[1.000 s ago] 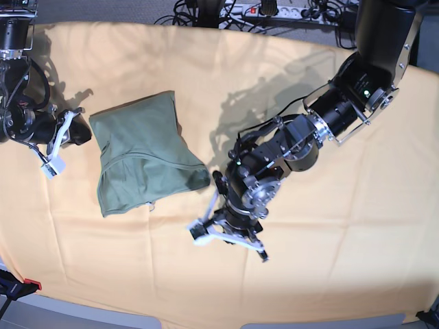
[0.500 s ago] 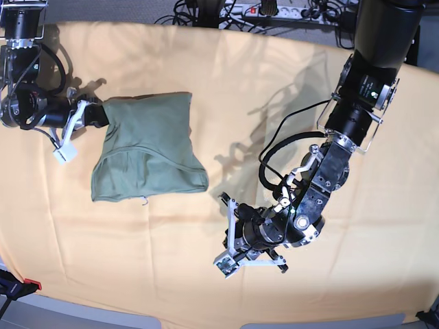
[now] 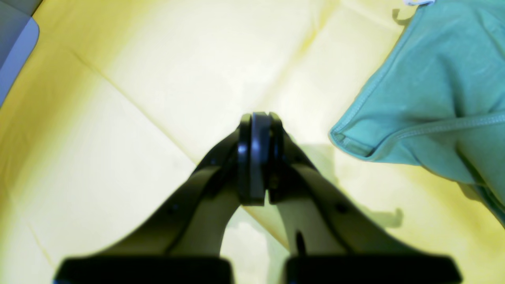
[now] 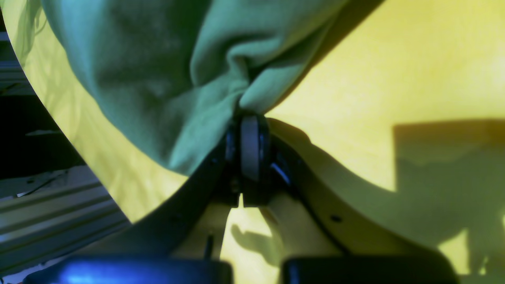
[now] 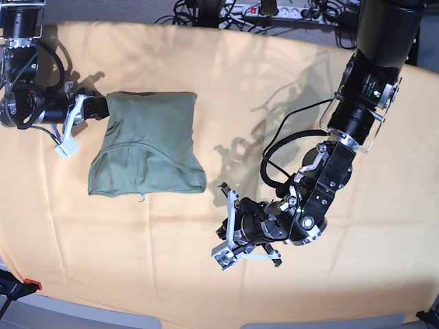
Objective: Fold the T-shirt properly
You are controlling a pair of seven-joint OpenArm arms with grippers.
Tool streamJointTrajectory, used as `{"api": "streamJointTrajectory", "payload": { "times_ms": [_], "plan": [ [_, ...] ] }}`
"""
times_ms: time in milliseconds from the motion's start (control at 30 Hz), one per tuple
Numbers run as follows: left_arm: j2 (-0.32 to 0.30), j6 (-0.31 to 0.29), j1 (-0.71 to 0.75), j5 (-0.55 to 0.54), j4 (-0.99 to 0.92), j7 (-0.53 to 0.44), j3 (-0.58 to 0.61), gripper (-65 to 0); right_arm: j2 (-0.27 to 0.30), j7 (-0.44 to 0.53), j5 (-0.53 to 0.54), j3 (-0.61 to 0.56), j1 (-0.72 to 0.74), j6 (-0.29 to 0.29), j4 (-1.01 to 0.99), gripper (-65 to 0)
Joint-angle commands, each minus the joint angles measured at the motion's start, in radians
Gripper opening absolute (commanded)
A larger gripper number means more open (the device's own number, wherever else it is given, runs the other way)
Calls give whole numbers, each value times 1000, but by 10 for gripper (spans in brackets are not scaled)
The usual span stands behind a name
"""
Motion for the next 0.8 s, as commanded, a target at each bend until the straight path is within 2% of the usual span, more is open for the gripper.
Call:
{"api": "streamJointTrajectory", "payload": {
  "times_ms": [0, 133, 267, 467, 633, 767],
  "plan": [
    [-2, 0, -33, -2, 15, -15, -9, -650, 24, 1, 56, 22, 11, 5, 14, -650],
    [-2, 1, -33, -3, 15, -8, -9, -650, 26, 1, 186, 110, 12, 5, 14, -650],
    [-2, 1, -33, -28, 15, 19, -9, -650, 26, 1, 186, 249, 12, 5, 14, -650],
    [-2, -19, -33, -161, 16, 114, -9, -650, 27, 1, 186, 391, 11, 5, 14, -650],
    [-5, -22, -33, -285, 32, 259, -9, -650, 27, 1, 186, 447, 8, 5, 14, -650],
    [-49, -52, -33, -360, 63, 271, -11, -650, 27, 1, 186, 450, -2, 5, 52, -650]
  ]
}}
